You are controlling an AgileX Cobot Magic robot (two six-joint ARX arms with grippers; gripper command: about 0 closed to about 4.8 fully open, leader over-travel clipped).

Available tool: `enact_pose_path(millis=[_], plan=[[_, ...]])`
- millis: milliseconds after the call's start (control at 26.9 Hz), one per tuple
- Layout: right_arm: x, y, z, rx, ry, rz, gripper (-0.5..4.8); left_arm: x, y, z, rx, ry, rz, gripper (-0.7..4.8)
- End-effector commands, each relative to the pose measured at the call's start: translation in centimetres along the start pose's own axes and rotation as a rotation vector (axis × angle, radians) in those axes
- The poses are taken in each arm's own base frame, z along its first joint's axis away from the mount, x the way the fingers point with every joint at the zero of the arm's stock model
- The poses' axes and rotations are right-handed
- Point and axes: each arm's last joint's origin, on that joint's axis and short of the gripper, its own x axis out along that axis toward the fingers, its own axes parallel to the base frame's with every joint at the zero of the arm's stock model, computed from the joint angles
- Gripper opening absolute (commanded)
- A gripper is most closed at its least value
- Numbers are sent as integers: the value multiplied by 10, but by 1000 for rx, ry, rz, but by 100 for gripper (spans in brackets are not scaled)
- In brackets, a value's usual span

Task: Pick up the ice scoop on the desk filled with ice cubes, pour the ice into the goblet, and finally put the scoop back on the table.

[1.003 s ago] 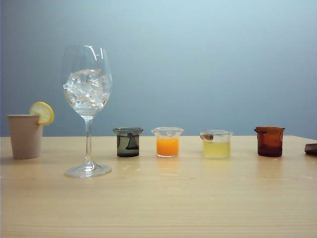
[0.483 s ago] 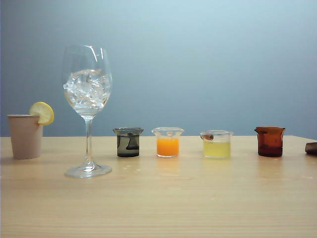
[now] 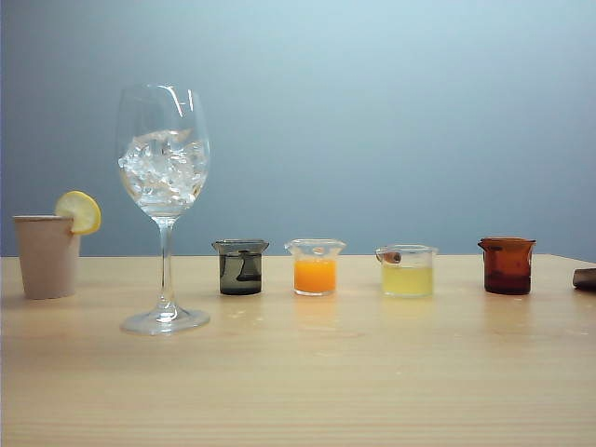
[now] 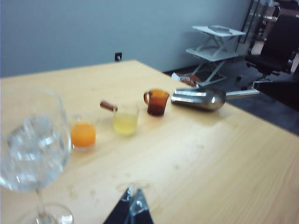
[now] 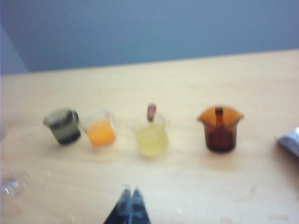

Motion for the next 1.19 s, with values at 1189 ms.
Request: enact_pose_path(millis=[1189], plan=[[14, -12, -81, 5, 207, -12, 54, 14, 7, -86, -56, 120, -32, -4]])
